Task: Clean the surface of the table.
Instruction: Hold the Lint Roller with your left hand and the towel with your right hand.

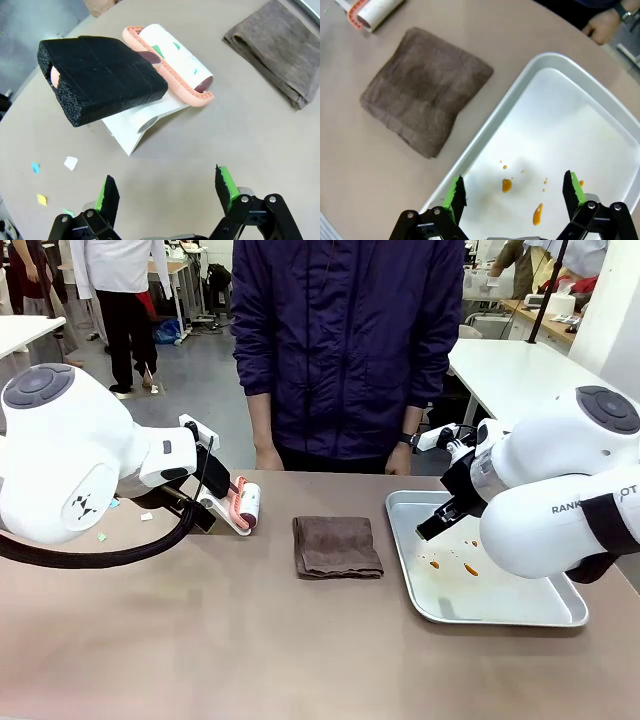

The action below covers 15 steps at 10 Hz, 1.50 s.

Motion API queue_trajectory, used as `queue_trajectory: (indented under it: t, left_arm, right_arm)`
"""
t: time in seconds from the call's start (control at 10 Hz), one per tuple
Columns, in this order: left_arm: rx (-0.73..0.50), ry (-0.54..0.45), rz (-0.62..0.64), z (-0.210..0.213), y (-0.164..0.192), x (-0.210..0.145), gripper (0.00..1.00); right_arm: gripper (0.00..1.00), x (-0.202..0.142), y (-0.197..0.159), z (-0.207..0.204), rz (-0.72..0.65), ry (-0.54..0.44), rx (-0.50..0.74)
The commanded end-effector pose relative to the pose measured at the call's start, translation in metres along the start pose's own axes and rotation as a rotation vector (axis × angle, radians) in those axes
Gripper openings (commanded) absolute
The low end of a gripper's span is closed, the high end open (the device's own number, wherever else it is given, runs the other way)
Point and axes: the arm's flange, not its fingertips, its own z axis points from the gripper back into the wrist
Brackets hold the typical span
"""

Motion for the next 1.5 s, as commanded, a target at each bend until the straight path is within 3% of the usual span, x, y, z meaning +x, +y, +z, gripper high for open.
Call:
queue_trajectory:
  t: [0.0, 0.7, 0.9, 1.0, 1.1, 1.2, 1.3, 1.4]
  left_arm:
    - [0.000, 0.000, 0.000, 0.000, 0.000, 0.000, 1.00]
    - [0.000, 0.000, 0.000, 0.000, 0.000, 0.000, 1.00]
    - [-0.175, 0.122, 0.062, 0.035, 0.009, -0.011, 1.00]
    - [-0.240, 0.205, 0.145, 0.055, 0.013, -0.017, 1.00]
    - [-0.369, 0.186, 0.209, 0.076, 0.021, -0.026, 1.00]
    - [-0.483, 0.160, 0.245, 0.092, 0.032, -0.035, 1.00]
    - [-0.583, 0.111, 0.288, 0.103, 0.045, -0.046, 1.00]
    - [-0.712, 0.025, 0.355, 0.112, 0.063, -0.058, 1.00]
  right_arm:
    - [1.00, 0.000, 0.000, 0.000, -0.001, 0.000, 0.000]
    - [1.00, -0.005, -0.004, 0.006, 0.015, 0.025, 0.030]
    - [1.00, -0.013, -0.020, 0.030, -0.068, 0.106, 0.184]
    - [1.00, -0.015, -0.028, 0.046, -0.199, 0.163, 0.214]
    - [1.00, -0.020, -0.041, 0.063, -0.379, 0.173, 0.297]
    - [1.00, -0.030, -0.054, 0.074, -0.477, 0.191, 0.395]
    - [1.00, -0.044, -0.066, 0.084, -0.537, 0.219, 0.578]
    - [1.00, -0.061, -0.078, 0.090, -0.633, 0.249, 0.673]
